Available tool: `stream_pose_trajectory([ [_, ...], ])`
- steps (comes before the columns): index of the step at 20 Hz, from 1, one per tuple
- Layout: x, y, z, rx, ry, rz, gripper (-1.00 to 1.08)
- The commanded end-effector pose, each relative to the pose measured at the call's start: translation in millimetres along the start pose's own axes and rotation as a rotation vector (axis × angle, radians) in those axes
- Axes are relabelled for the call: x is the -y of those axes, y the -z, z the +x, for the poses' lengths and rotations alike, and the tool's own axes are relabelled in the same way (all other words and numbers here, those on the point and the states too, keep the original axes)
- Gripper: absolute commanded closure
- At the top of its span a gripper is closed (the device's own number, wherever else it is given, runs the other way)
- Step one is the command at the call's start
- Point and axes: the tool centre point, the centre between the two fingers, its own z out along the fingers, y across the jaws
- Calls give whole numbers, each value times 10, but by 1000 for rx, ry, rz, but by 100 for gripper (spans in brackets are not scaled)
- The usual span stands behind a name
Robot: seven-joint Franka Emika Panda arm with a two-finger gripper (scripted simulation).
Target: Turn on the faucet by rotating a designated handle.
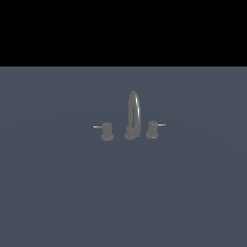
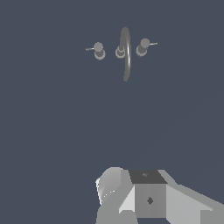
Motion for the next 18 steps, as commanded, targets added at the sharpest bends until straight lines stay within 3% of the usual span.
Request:
stream_pose_trajectory([
  [1,0,0,0,0,0,0,108],
  [9,74,-91,39,0,-33,0,108],
  [18,328,-412,200,-1,-151,2,108],
])
